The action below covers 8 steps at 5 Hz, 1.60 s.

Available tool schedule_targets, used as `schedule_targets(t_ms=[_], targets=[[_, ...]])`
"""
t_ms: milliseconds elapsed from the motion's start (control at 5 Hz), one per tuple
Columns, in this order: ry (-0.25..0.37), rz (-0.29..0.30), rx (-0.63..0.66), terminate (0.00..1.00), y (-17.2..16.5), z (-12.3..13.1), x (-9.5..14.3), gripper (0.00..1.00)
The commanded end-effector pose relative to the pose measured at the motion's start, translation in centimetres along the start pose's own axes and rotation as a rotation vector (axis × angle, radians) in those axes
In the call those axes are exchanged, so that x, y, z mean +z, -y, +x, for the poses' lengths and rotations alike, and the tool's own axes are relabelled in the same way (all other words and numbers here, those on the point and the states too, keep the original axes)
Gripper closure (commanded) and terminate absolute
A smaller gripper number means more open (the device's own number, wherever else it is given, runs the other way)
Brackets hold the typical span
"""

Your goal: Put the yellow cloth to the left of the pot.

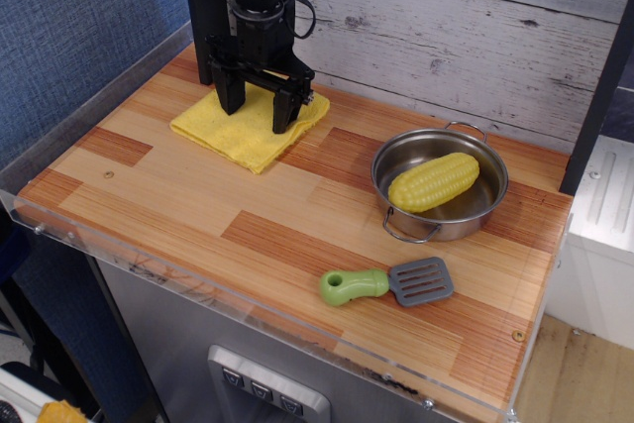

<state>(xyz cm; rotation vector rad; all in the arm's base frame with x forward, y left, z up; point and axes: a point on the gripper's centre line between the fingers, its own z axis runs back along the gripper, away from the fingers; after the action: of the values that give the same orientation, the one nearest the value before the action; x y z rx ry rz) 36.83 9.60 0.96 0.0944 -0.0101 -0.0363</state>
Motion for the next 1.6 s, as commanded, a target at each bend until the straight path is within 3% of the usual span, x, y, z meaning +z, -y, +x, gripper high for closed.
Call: schedule_targets(t_ms=[0,800,1000,1400], targets=[[0.023,0.005,-0.077,0.0,3.2,-1.9,1.5,0.0],[0.0,-0.009,-0.288,0.0,9.0,-6.8,1.5,0.0],[-0.012,-0.029,-0.321,0.0,9.8,-8.7,1.5,0.0],[-0.041,-0.001,-0.349,0.0,9.0,-10.9,1.1,0.0]])
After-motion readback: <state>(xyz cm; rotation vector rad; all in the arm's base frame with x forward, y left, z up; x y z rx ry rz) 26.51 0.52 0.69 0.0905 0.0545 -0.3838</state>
